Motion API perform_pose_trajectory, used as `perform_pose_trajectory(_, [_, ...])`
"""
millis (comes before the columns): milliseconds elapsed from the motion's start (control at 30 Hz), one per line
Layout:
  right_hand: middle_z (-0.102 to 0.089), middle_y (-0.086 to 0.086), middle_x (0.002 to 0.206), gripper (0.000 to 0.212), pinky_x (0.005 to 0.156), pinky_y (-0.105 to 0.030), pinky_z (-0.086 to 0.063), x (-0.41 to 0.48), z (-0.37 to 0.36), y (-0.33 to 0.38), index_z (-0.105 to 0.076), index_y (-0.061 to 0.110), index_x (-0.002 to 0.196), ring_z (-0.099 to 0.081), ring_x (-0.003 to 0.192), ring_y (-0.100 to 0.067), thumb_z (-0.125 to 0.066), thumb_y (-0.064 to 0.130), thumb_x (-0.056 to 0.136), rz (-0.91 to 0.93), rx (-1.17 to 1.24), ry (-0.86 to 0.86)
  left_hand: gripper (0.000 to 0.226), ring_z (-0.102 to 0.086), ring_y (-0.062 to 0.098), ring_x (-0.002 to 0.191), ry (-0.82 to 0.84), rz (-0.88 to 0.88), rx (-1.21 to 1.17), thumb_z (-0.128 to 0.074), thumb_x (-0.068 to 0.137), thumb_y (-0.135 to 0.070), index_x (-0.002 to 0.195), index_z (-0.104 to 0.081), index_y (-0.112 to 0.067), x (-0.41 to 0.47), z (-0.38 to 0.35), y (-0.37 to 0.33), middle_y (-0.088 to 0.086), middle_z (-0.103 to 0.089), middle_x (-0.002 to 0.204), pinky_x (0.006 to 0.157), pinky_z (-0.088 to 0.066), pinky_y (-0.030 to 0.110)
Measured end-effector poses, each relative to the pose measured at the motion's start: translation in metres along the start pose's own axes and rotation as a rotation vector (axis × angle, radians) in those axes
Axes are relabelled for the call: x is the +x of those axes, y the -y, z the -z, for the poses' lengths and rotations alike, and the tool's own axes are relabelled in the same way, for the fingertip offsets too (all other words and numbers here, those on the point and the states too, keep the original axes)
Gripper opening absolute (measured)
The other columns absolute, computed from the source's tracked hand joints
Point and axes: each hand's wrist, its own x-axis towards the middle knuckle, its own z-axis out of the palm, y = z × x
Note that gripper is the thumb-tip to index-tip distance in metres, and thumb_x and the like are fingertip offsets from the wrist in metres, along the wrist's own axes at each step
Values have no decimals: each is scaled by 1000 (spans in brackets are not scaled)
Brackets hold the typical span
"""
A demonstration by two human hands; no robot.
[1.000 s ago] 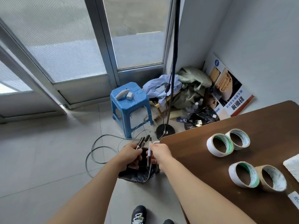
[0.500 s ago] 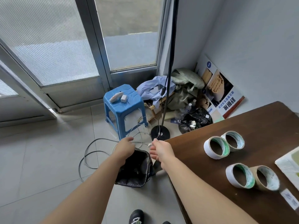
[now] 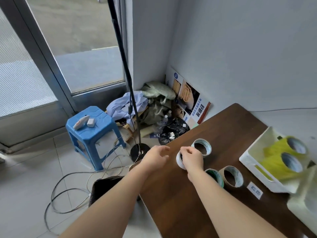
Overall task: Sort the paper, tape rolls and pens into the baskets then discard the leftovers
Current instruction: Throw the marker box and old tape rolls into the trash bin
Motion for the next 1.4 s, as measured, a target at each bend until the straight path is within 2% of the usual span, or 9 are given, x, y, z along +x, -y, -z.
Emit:
perform_pose_trajectory(167, [-62,-1,124,31,91,-33,-46,35,45,-17,-62,21,122,-57,111,-22,-45,17,97,-13,-198,-44,48,-33,18,140,203,-151,209,-43,92,-4,136,-52,-19,22,-43,-30,1,-31,155,108,-29,25])
perform_pose_trajectory(300, [-51,-2,140,43,85,-30,-44,58,58,-30,-51,24,136,-52,119,-22,-41,9,97,-40,-286,34,61,-27,22,144,379,-113,362,-44,89,1,145,-38,-23,36,-65,-34,-4,-11,161,111,-32,33])
perform_pose_trajectory(367, [-49,-2,143,47,89,-33,-47,66,60,-35,-47,26,139,-53,117,-22,-41,7,96,-35,-316,68,64,-29,23,143,422,-106,431,-45,89,1,147,-35,-23,41,-70,-32,-4,-13,161,110,-34,35])
perform_pose_trajectory(433, [-48,-3,143,51,93,-37,-51,74,59,-39,-44,27,141,-55,107,-21,-40,4,95,-40,-311,99,57,-36,23,139,418,-108,488,-46,90,-2,144,-40,-18,43,-72,-29,1,-27,156,111,-36,36])
perform_pose_trajectory(500, [-47,-3,143,54,98,-41,-49,78,57,-42,-43,27,141,-56,113,-23,-40,2,93,-57,-301,133,46,-47,25,128,388,-117,540,-49,91,-5,136,-49,-12,45,-75,-27,6,-44,144,106,-42,38])
perform_pose_trajectory(633, [-51,-4,142,47,103,-35,-40,82,47,-47,-49,16,138,-48,129,-24,-44,3,93,-32,-413,172,31,-57,26,109,303,-110,617,-55,91,-12,122,-62,-14,45,-72,-19,6,-55,123,93,-50,38])
perform_pose_trajectory(900, [-68,-3,118,25,86,-26,-45,57,10,-25,-71,14,113,-61,108,-21,-61,18,91,118,-428,56,18,-59,22,95,3,-84,526,-54,93,-25,101,-68,-18,30,-28,7,1,-57,107,83,-52,37])
perform_pose_trajectory(1133, [-70,-1,112,20,82,-22,-42,13,-43,-3,-73,17,106,-61,104,-18,-61,20,90,327,-405,204,14,-52,15,82,-327,114,312,-54,90,-23,86,-66,-18,-10,29,56,-3,-58,99,69,-40,29])
perform_pose_trajectory(1400, [-73,1,106,20,84,-25,-45,-47,-109,4,-75,19,103,-63,100,-17,-61,23,89,447,-406,431,15,-56,20,78,-479,401,98,-56,90,-27,75,-59,-27,-69,67,124,-4,-60,79,65,-38,28])
